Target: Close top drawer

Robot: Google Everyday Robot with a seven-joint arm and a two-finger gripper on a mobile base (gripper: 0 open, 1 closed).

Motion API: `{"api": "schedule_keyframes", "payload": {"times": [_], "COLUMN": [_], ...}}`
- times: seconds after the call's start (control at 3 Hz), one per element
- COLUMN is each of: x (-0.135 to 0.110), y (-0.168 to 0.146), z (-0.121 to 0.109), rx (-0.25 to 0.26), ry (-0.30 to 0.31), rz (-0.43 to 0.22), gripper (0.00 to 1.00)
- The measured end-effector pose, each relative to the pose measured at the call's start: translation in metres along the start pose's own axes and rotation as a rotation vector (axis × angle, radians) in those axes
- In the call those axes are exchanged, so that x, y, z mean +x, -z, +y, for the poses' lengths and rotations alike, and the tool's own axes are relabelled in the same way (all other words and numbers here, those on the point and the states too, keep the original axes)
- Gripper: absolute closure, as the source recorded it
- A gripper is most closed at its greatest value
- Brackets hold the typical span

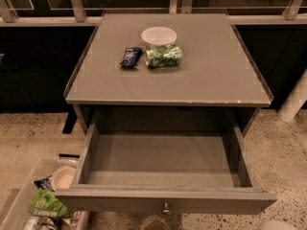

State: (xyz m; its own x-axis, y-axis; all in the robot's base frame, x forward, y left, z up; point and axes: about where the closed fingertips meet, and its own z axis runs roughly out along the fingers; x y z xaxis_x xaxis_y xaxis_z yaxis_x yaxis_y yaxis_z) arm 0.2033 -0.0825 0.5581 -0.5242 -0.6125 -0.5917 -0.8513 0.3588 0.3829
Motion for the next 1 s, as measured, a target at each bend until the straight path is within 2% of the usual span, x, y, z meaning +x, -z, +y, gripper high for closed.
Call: {"api": "schedule_keyframes", "payload": {"times": [0.33,0.67,1.0], "x": [-0.006,-0.006,-0.017], "y": [0.043,0.043,0.055], "z": [0.003,0.003,-0.005], "rx": [0.052,0.052,0.176], "ry": [0.056,0.056,0.085], "rz": [-0.055,-0.055,-0.043], "gripper": [0.0,0.0,0.0]}}
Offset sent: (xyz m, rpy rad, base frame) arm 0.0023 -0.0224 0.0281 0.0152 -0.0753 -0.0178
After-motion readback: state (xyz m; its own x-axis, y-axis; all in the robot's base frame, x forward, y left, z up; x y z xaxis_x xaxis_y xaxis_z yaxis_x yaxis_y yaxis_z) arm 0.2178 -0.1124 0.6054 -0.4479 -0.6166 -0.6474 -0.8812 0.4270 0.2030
